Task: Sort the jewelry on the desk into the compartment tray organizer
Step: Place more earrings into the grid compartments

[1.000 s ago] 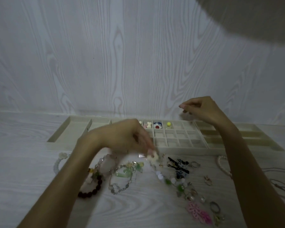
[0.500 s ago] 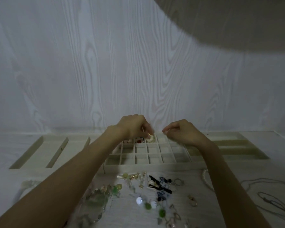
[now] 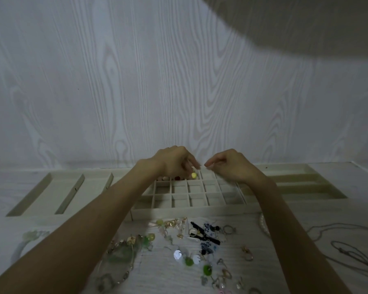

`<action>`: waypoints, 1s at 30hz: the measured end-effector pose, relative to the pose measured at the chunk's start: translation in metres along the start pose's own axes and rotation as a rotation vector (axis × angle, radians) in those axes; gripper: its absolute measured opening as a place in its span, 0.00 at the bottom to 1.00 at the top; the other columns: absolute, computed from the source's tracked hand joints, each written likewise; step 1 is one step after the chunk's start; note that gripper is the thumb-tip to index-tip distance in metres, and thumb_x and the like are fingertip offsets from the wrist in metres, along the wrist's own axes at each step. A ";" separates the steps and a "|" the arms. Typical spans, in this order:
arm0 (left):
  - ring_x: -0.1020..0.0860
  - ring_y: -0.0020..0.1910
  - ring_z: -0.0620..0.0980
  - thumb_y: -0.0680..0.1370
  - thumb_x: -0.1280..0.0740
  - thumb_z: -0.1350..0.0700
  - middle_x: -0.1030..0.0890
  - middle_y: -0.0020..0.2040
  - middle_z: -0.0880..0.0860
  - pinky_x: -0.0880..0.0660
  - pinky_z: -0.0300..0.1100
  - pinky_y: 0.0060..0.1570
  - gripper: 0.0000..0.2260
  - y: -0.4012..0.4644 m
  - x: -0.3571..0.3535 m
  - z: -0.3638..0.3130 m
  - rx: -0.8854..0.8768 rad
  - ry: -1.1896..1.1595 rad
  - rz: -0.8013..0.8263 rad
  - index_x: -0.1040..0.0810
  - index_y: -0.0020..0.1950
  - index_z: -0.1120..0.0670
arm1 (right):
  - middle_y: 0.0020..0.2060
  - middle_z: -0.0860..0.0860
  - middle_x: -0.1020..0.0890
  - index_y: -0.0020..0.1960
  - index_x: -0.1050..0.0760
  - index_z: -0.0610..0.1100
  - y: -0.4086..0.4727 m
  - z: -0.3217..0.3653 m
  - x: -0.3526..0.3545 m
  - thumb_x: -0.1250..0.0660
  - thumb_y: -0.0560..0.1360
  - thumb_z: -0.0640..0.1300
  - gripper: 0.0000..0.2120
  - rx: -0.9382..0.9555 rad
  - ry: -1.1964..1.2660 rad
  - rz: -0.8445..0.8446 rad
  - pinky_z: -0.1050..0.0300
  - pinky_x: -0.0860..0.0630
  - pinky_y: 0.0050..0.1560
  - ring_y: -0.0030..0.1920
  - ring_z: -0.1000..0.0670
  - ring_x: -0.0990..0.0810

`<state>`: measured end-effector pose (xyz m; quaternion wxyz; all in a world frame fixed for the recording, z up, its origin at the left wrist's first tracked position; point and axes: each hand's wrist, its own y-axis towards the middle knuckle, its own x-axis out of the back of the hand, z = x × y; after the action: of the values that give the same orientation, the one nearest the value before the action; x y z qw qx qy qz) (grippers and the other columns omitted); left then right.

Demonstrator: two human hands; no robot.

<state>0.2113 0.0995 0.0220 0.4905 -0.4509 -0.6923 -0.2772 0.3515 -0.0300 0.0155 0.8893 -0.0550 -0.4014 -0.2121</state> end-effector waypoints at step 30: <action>0.39 0.69 0.48 0.78 0.41 0.59 0.30 0.69 0.44 0.38 0.45 0.65 0.14 0.002 -0.015 0.009 0.025 0.160 -0.086 0.18 0.56 0.49 | 0.70 0.52 0.34 0.61 0.25 0.59 -0.007 0.011 -0.023 0.42 0.76 0.37 0.22 0.214 -0.573 0.047 0.51 0.43 0.65 0.68 0.47 0.40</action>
<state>0.2106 0.1026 0.0050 0.5374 -0.3909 -0.6732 -0.3244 0.3278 -0.0257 0.0052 0.7451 -0.0276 -0.6547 -0.1239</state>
